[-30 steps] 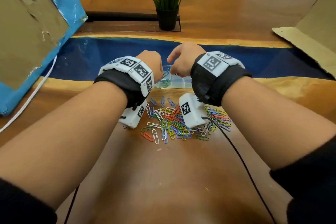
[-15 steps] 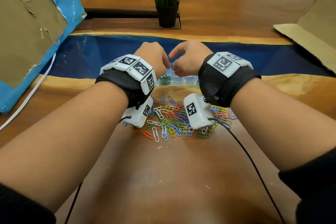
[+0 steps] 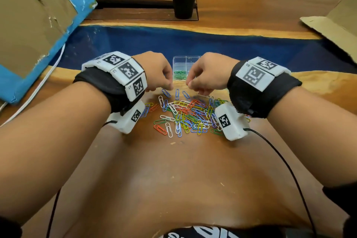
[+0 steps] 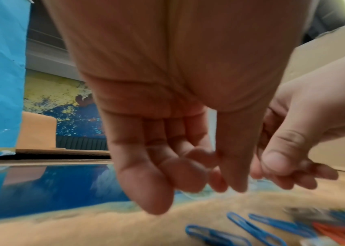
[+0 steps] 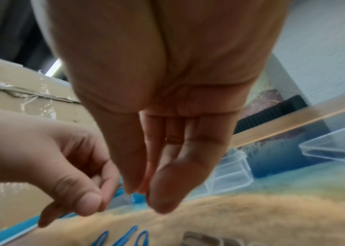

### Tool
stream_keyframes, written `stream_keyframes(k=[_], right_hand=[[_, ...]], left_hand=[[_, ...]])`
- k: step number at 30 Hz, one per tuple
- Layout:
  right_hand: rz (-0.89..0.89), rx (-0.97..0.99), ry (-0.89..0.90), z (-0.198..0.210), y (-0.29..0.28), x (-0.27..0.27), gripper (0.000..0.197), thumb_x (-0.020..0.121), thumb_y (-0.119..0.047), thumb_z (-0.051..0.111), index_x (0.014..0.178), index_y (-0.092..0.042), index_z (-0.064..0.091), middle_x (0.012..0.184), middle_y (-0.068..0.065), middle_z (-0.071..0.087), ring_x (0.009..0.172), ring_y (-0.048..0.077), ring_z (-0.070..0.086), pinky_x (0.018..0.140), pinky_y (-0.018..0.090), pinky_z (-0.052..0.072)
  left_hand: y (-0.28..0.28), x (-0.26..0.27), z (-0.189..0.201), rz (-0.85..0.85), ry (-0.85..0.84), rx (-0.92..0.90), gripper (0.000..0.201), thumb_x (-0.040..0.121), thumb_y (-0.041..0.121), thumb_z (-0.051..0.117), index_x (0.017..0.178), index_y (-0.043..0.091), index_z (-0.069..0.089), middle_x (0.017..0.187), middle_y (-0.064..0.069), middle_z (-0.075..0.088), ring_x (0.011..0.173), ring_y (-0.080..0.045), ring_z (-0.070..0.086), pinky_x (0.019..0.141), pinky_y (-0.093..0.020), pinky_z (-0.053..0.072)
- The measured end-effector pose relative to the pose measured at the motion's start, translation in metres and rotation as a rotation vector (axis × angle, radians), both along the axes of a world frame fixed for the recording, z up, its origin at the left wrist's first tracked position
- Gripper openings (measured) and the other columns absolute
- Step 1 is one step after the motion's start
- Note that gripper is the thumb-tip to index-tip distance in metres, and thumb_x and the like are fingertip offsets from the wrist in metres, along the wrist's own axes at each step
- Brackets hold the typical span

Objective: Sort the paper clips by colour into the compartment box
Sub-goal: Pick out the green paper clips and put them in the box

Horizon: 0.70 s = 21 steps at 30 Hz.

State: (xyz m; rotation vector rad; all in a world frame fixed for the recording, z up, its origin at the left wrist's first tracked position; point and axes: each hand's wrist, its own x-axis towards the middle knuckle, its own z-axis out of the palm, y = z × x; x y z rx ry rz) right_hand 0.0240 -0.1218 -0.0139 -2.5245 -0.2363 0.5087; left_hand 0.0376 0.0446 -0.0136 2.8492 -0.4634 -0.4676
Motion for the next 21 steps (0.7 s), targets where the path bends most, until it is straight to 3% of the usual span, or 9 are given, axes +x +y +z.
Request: stream_keyframes(k=[3,5,8,11,15,18,21], right_hand=[[0.161,-0.151,0.043,-0.001,0.01,-0.009,0.007,0.081,-0.026,0.069,0.083,-0.02,0.073,0.061,-0.003,0.067,0.053,0.012,0.062,0.066,0.022,0.054],[0.253,-0.214,0.102,-0.004,0.017,-0.016,0.018,0.078,-0.035,0.074,0.087,-0.02,0.071,0.061,-0.005,0.063,0.055,0.012,0.061,0.062,0.021,0.05],[0.334,-0.322,0.059,-0.007,0.022,-0.022,0.024,0.073,-0.038,0.077,0.085,-0.021,0.066,0.068,-0.005,0.06,0.063,0.014,0.055,0.055,0.02,0.041],[0.318,-0.335,0.026,-0.004,0.02,-0.024,0.021,0.072,-0.037,0.078,0.076,-0.022,0.063,0.067,-0.006,0.06,0.066,0.014,0.055,0.06,0.024,0.043],[0.314,-0.346,0.053,-0.006,0.016,-0.029,0.019,0.073,-0.033,0.078,0.083,-0.017,0.072,0.068,-0.002,0.065,0.065,0.014,0.057,0.062,0.023,0.045],[0.294,-0.357,0.034,-0.006,0.014,-0.029,0.016,0.074,-0.03,0.077,0.084,-0.017,0.073,0.069,-0.002,0.067,0.063,0.012,0.058,0.063,0.022,0.047],[0.267,-0.35,0.019,-0.004,0.011,-0.028,0.014,0.077,-0.026,0.074,0.089,-0.018,0.075,0.064,-0.008,0.064,0.057,0.005,0.055,0.07,0.023,0.051]], left_hand=[[0.0,-0.009,-0.001,-0.064,0.007,0.04,0.014,0.074,0.036,0.074,0.073,0.023,0.071,0.055,0.007,0.058,0.052,-0.005,0.052,0.06,-0.024,0.045],[-0.002,-0.015,-0.003,-0.104,0.024,0.073,0.012,0.072,0.035,0.076,0.073,0.024,0.07,0.055,0.009,0.056,0.055,-0.003,0.05,0.057,-0.022,0.039],[-0.005,-0.022,-0.008,-0.145,0.083,0.128,0.018,0.07,0.032,0.078,0.065,0.023,0.063,0.054,0.01,0.057,0.055,-0.002,0.05,0.059,-0.022,0.041],[-0.003,-0.024,-0.012,-0.141,0.083,0.135,0.024,0.07,0.029,0.079,0.06,0.023,0.058,0.054,0.01,0.056,0.054,-0.002,0.05,0.059,-0.022,0.042],[-0.001,-0.025,-0.009,-0.131,0.047,0.128,0.016,0.07,0.031,0.079,0.073,0.024,0.065,0.057,0.01,0.056,0.058,-0.004,0.052,0.057,-0.022,0.04],[-0.001,-0.026,-0.008,-0.129,0.039,0.139,0.018,0.07,0.029,0.079,0.083,0.025,0.068,0.06,0.009,0.056,0.07,-0.014,0.059,0.065,-0.023,0.042],[-0.001,-0.027,-0.008,-0.14,0.029,0.151,0.017,0.072,0.025,0.079,0.085,0.025,0.068,0.06,0.011,0.055,0.075,-0.016,0.061,0.072,-0.026,0.049]])
